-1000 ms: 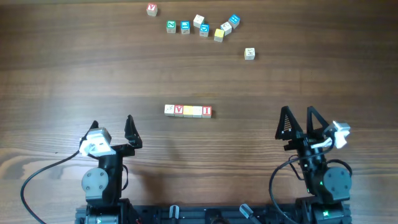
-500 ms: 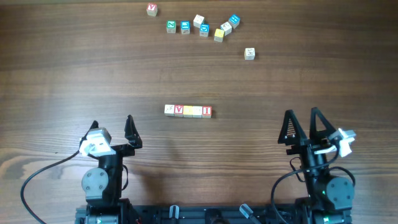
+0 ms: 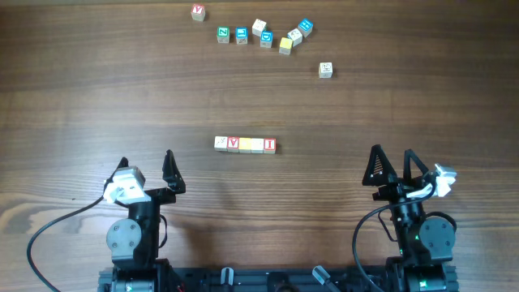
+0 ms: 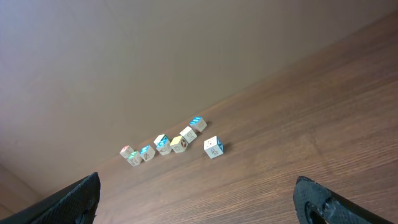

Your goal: Form a horizontal line

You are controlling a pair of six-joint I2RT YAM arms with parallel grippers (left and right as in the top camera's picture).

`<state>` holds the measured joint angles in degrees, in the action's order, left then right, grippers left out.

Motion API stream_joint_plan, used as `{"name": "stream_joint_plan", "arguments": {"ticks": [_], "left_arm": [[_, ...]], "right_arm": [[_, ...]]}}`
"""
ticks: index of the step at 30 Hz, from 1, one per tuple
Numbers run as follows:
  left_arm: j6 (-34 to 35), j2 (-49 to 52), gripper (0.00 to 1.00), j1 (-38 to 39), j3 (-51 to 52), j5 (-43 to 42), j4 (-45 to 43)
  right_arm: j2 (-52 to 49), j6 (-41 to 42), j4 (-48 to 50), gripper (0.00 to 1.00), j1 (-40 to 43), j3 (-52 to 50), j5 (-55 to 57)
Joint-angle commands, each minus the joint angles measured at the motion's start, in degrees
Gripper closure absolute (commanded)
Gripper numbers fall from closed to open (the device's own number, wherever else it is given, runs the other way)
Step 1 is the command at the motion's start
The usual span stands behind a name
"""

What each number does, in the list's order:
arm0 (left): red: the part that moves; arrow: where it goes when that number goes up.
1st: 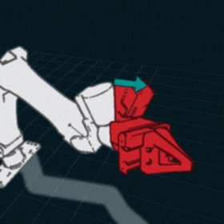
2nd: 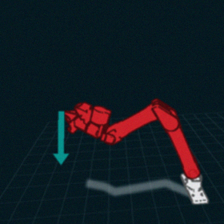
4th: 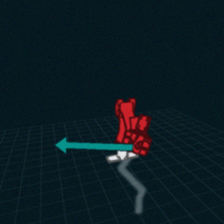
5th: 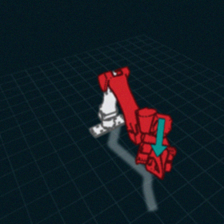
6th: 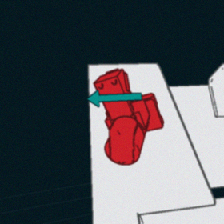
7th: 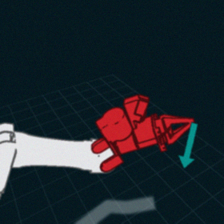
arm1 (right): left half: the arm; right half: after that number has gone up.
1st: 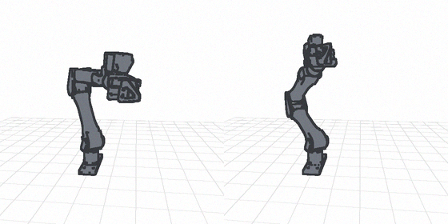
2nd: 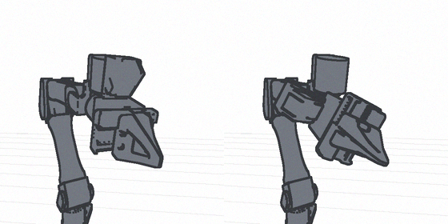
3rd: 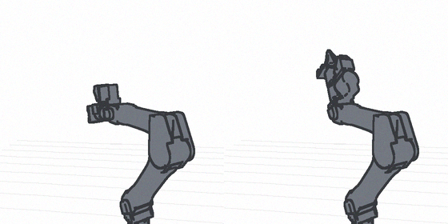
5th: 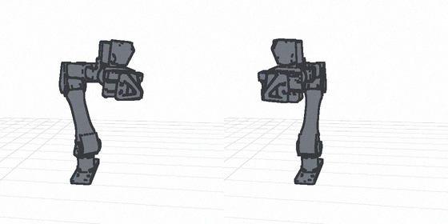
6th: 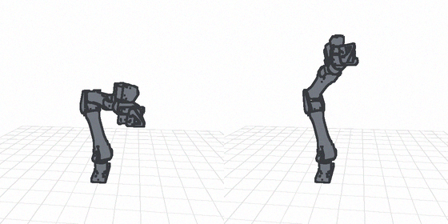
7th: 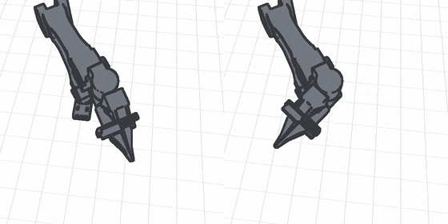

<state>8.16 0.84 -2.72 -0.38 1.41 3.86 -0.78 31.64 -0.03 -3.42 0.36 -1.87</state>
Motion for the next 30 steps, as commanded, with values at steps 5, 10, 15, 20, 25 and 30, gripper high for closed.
{"name": "stream_joint_plan", "arguments": {"ticks": [5,10,15,20,25,30], "left_arm": [[-0.9,-0.3,0.00,0.2,0.0,-0.7,0.3],[-0.9,-0.3,0.00,0.2,0.0,-0.7,0.3],[-0.9,-0.3,0.00,0.2,0.0,-0.7,0.3],[-0.9,-0.3,0.00,0.2,0.0,-0.7,0.3],[-0.9,-0.3,0.00,0.2,0.0,-0.7,0.3],[-0.9,-0.3,0.00,0.2,0.0,-0.7,0.3]], "right_arm": [[0.6,0.4,0.2,0.00,0.3,-0.1,-0.1],[0.6,0.5,0.2,0.00,0.3,-0.1,-0.1],[0.6,0.4,0.2,0.00,0.3,-0.1,-0.1],[0.5,-0.9,0.3,0.00,0.3,-0.1,0.8],[-1.6,-31.8,0.2,0.00,0.3,-0.1,0.4],[-2.3,-43.9,0.2,0.00,0.3,-0.1,0.4]]}}
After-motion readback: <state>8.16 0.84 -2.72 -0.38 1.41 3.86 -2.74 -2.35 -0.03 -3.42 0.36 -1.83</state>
